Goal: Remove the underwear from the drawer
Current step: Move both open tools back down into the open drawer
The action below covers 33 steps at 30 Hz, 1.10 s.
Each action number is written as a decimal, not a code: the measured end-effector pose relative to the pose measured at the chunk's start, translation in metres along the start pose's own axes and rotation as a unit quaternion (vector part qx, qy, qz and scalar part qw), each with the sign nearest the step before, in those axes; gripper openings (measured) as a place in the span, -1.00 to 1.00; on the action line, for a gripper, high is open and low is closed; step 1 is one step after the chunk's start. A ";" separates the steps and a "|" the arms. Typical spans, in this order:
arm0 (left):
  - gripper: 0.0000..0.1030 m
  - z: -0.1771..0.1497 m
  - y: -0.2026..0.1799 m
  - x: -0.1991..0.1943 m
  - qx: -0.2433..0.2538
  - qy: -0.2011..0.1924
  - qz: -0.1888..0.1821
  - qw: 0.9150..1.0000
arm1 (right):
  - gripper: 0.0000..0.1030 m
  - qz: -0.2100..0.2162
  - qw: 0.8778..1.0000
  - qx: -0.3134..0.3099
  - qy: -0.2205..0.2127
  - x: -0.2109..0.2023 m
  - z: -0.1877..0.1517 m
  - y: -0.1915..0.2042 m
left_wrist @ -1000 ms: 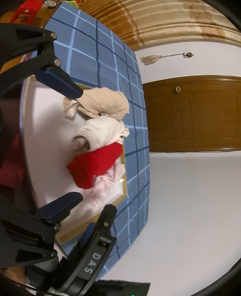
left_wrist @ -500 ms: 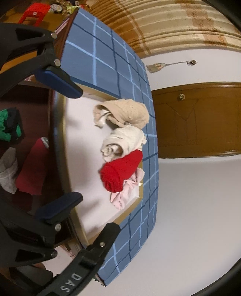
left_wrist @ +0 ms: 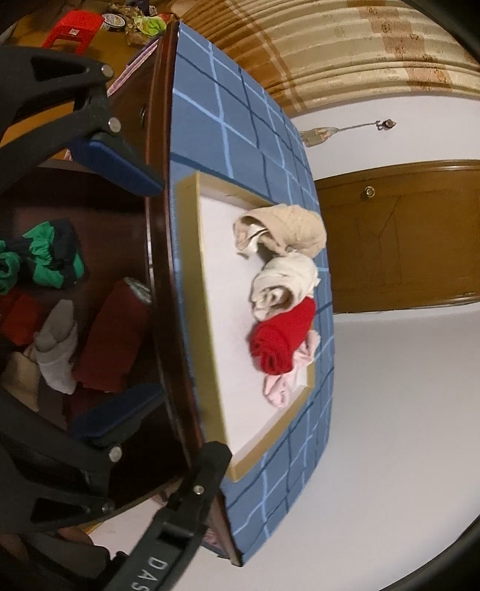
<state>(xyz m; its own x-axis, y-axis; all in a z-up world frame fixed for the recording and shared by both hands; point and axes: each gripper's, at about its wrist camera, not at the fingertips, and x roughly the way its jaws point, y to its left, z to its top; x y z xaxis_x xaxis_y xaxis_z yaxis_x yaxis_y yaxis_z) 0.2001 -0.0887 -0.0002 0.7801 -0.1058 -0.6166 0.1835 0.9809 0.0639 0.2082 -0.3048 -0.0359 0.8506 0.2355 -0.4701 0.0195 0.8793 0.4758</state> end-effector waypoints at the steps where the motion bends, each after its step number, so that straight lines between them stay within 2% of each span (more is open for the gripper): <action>1: 0.99 -0.002 0.000 0.000 0.002 0.001 0.000 1.000 | 0.47 0.001 1.000 0.001 0.003 -0.001 -0.002 0.000; 6: 0.99 -0.012 0.000 0.001 0.001 0.012 -0.007 1.000 | 0.47 0.010 1.000 -0.004 0.024 -0.005 -0.017 0.001; 11: 0.99 -0.023 0.002 0.001 -0.005 0.023 -0.016 1.000 | 0.47 0.016 0.998 0.006 0.065 -0.002 -0.031 0.000; 22: 0.99 -0.053 0.018 -0.003 -0.003 0.048 -0.010 0.999 | 0.47 -0.020 0.996 -0.026 0.086 -0.022 -0.057 -0.010; 33: 0.99 -0.085 0.049 0.007 -0.027 0.091 -0.007 0.995 | 0.47 -0.012 0.990 -0.049 0.134 -0.010 -0.076 -0.013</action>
<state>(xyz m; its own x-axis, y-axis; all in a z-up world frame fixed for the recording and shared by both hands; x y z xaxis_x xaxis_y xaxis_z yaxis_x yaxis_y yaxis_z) 0.1638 -0.0273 -0.0675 0.6557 -0.0924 -0.7494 0.1569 0.9875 0.0154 0.1594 -0.2870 -0.0939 0.6798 0.3037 -0.6675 -0.0242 0.9190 0.3935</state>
